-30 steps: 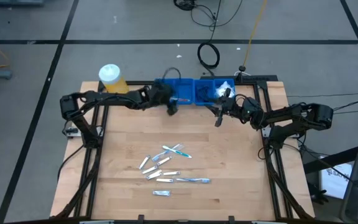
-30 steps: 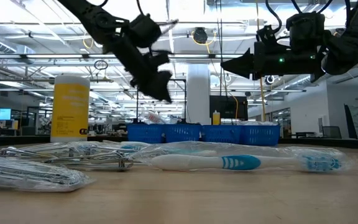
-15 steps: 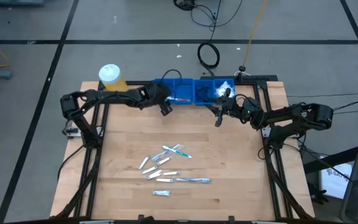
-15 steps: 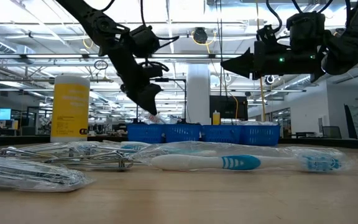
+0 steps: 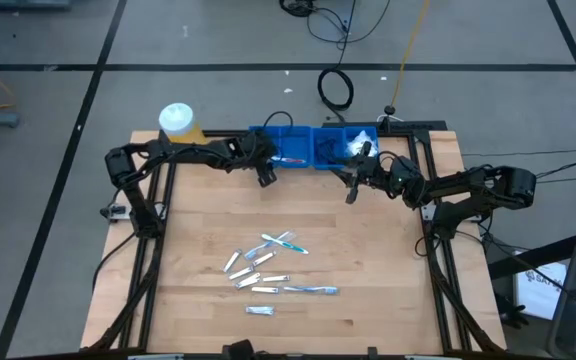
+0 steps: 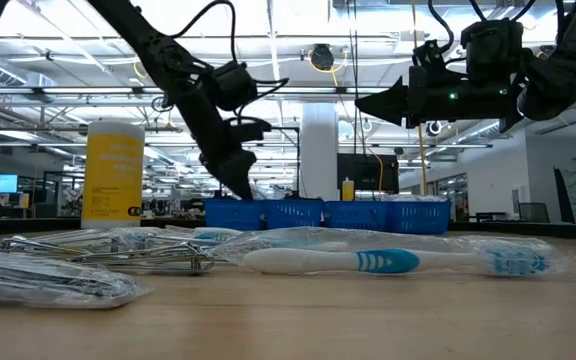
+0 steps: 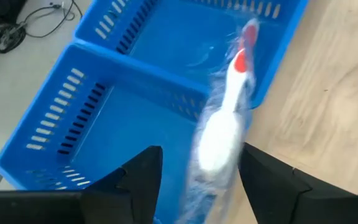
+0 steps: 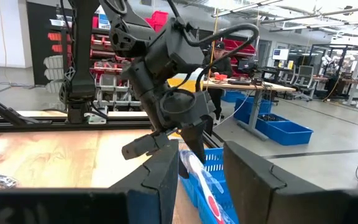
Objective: Pick & Place Travel size toiletries
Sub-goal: Put the orange toothbrush into the middle left blue basket
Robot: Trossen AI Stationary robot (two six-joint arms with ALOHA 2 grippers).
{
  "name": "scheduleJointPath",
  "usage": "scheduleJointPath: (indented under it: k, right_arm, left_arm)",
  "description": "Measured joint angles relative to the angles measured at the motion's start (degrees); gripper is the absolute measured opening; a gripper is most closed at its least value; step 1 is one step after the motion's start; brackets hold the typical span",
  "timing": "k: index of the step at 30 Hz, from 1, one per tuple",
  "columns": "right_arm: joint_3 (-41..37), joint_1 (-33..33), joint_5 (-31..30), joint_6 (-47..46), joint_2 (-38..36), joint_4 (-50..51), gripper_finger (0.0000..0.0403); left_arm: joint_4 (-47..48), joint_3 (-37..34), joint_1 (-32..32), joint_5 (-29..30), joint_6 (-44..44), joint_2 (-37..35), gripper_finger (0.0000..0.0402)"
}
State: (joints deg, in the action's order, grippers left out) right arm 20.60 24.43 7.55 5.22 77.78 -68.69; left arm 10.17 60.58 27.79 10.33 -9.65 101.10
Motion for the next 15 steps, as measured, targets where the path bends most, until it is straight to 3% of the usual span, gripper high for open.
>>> scheduleJointPath:
  k: [6, 13, 15]
  right_arm:
    - [0.0, 0.0, 0.0, 0.11, 0.0, 0.04, 0.0116]
    - [0.0, 0.0, 0.0, 0.15, 0.01, 0.2, 0.0116]
    - [0.0, 0.0, 0.0, 0.15, 0.0, 0.2, 0.0116]
  left_arm:
    - [-0.87, -0.02, -0.28, 0.02, -0.76, -0.44, 0.0146]
    - [-0.69, 0.04, -0.22, 0.16, -0.65, -0.5, 0.0037]
    - [-0.31, 0.56, -0.24, 0.15, -0.28, -0.6, 0.0035]
